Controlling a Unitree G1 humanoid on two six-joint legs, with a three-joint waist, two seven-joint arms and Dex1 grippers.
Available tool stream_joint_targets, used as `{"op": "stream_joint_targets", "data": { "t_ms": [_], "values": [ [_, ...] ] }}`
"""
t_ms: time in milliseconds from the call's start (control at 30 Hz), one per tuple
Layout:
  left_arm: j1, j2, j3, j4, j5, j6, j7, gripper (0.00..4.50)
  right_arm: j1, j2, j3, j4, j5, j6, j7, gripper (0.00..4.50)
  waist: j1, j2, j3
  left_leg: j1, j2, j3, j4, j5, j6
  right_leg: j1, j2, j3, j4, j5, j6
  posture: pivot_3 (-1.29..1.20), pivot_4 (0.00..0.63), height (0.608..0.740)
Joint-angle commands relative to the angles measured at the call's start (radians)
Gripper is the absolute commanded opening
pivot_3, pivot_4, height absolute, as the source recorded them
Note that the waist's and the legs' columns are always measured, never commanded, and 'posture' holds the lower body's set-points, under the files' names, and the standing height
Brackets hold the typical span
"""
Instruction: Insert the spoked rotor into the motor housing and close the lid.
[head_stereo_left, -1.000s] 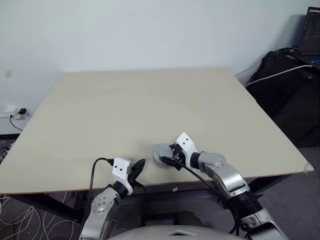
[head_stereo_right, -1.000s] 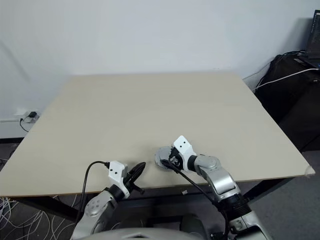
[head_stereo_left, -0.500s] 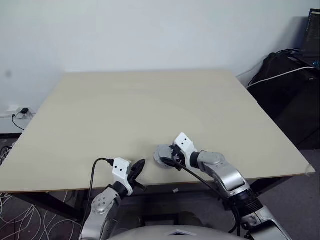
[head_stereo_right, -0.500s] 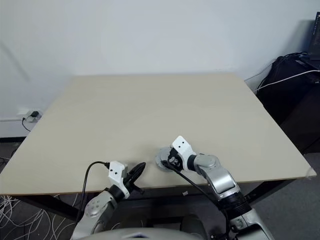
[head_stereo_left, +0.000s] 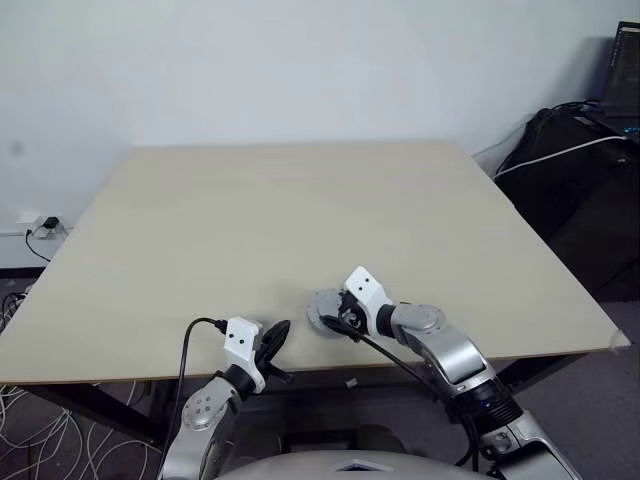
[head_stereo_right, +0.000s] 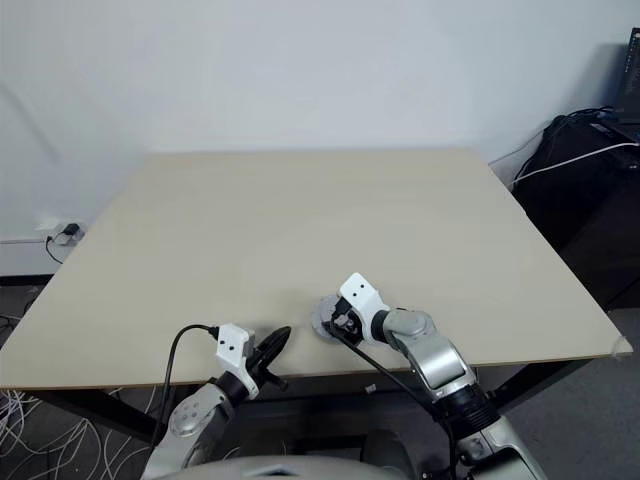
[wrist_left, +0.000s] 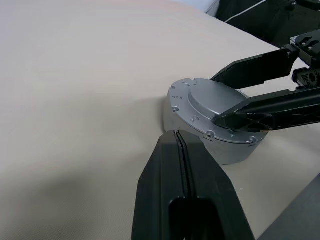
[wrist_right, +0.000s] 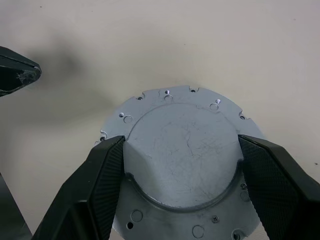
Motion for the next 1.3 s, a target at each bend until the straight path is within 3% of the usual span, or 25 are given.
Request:
{"op": "stream_joint_targets", "data": {
  "t_ms": [33,467,767,1300],
  "values": [
    [-0.028,0.004,-0.001,-0.043,0.007,-0.035,-0.005,0.0,0.025,-0.011,0.015,0.052,-0.033,0.062,-0.024,3.25,0.0,0.0,0.0,0.0,0.0,0.0,0.0,0.0,0.0,0.0,0.0,0.0,0.0,0.0,0.0,0.0,0.0,0.74],
    [-0.197,0.06,0.0,-0.012,-0.018,-0.004,-0.106,0.0,0.02,-0.013,0.051,0.051,-0.056,0.088,-0.037,3.25,-0.001,0.0,0.001,0.001,0.0,-0.001,-0.003,0.0,0.0,0.0,0.001,-0.001,-0.002,0.0,0.0,0.0,0.0,0.74],
    [-0.399,0.143,0.032,0.128,-0.079,0.136,-0.261,0.0,0.018,-0.004,0.052,0.038,-0.051,0.097,-0.046,3.25,-0.012,0.0,0.001,0.002,0.0,-0.001,-0.004,0.0,0.0,0.0,0.007,-0.001,-0.002,-0.001,-0.001,0.0,0.0,0.74],
    [-0.577,0.146,-0.003,0.272,-0.084,0.38,-0.376,0.0,0.034,0.009,0.044,0.009,-0.044,0.102,-0.057,3.25,-0.021,-0.003,0.003,0.002,0.0,-0.003,-0.006,0.0,0.0,0.001,0.007,-0.001,-0.004,-0.001,0.0,0.0,0.0,0.74]
  ]
}}
